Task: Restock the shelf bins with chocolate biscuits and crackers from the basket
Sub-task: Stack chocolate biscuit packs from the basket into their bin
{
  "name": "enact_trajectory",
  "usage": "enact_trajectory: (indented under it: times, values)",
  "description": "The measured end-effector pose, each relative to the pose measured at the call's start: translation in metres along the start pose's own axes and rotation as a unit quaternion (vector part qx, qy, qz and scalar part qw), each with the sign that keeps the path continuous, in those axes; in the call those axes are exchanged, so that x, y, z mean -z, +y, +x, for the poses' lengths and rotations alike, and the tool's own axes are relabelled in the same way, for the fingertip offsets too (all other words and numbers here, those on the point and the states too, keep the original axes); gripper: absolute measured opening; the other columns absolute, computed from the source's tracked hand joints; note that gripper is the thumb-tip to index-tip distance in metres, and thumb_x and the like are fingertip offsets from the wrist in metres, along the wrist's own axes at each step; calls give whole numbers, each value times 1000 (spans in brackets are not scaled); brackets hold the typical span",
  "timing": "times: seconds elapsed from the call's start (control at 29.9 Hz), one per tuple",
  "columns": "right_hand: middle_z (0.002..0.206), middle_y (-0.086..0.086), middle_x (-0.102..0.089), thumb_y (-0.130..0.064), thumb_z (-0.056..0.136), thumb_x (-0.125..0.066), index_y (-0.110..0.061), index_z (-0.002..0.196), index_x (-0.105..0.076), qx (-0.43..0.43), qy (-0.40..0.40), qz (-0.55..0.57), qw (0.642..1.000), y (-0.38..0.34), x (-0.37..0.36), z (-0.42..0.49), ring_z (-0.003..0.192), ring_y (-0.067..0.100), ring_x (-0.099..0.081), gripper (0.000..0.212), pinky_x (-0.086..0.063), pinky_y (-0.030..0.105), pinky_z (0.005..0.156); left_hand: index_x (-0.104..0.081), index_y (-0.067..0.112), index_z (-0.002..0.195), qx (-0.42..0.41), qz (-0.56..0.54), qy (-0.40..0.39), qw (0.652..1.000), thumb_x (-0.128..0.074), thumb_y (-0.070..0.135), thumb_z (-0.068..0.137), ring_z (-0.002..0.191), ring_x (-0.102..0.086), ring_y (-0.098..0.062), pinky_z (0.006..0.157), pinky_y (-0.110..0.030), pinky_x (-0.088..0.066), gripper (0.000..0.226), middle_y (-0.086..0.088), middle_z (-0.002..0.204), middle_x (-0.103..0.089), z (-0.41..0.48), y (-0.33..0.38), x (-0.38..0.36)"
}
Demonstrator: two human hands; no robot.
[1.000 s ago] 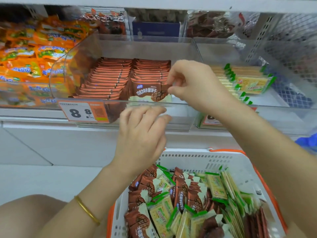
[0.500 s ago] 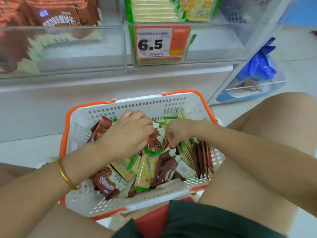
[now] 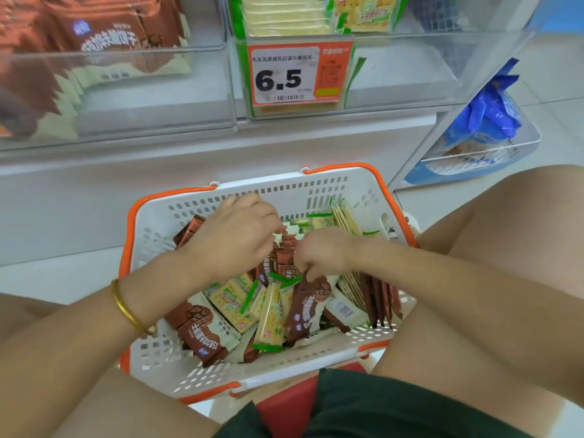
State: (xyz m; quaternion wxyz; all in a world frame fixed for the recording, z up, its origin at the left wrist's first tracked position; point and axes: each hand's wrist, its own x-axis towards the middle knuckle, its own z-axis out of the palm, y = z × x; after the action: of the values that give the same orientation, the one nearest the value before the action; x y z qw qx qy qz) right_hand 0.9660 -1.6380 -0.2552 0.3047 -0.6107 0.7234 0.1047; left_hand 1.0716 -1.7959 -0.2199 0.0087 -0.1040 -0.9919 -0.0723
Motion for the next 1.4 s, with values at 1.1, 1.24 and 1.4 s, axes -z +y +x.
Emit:
enact_trajectory:
  times: [1.1,1.24,1.4]
  values:
    - [90,-5,-57,-33,76,-77,-22,89,-59,-89,435,131,886,-66,314,46,83,16,-60,25,-47,28,63,-60,11,115,284,10,365,886,-48,31,87,109,-52,-31,93,-35,-34,37,-8,115,-61,-53,-113,148]
    - [100,4,-60,-36,75,-77,-19,87,-54,-184,387,-3,903,-57,306,86,98,28,-60,31,-40,30,71,-67,20,99,301,60,298,904,-29,35,93,104,-55,-24,93,-37,-29,41,3,103,-66,-48,-106,138]
    - [111,5,-62,-43,81,-71,-14,109,-58,-230,375,-118,890,-59,299,102,102,30,-61,43,-39,33,68,-66,20,88,294,63,290,908,-26,38,93,93,-56,-25,91,-39,-32,44,3,87,-65,-51,-109,138]
